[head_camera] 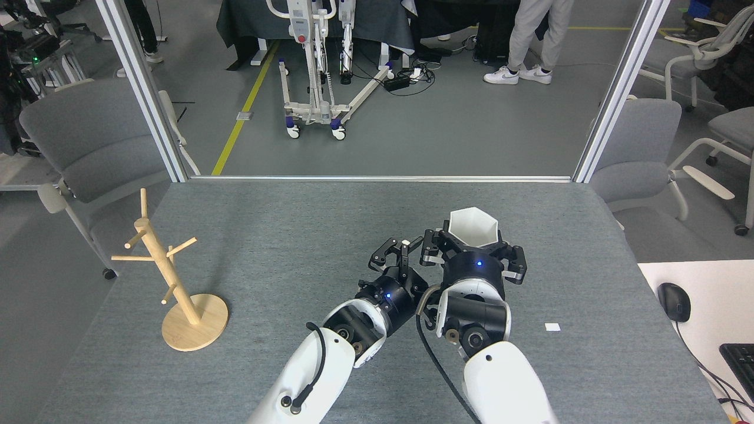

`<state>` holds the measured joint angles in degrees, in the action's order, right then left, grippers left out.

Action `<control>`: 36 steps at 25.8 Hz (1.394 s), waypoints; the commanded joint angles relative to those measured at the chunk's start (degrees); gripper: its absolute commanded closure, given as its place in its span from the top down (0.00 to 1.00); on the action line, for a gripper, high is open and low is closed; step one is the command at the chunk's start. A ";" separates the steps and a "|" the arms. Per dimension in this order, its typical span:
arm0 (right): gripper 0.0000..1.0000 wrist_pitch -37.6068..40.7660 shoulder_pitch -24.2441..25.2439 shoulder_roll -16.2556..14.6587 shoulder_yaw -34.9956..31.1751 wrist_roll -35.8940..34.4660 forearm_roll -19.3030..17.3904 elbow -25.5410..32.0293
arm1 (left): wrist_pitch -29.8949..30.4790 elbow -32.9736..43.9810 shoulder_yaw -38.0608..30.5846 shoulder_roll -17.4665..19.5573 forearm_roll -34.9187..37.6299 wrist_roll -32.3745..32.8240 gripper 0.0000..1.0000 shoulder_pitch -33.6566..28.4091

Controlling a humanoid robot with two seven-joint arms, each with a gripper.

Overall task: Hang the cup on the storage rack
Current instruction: 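Lift the cup and move it toward the left gripper, then grasp the cup with the left gripper beside the right gripper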

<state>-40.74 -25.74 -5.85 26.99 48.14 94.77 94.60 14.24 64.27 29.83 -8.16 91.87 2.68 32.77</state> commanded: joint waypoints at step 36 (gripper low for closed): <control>0.12 0.23 -1.86 2.86 -0.10 0.20 -0.91 -4.78 | 10.55 -5.65 0.05 -0.19 -4.25 3.29 0.99 3.70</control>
<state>-40.66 -27.62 -3.39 26.86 48.09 93.88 89.97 24.51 58.64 29.90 -8.28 87.86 5.15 36.00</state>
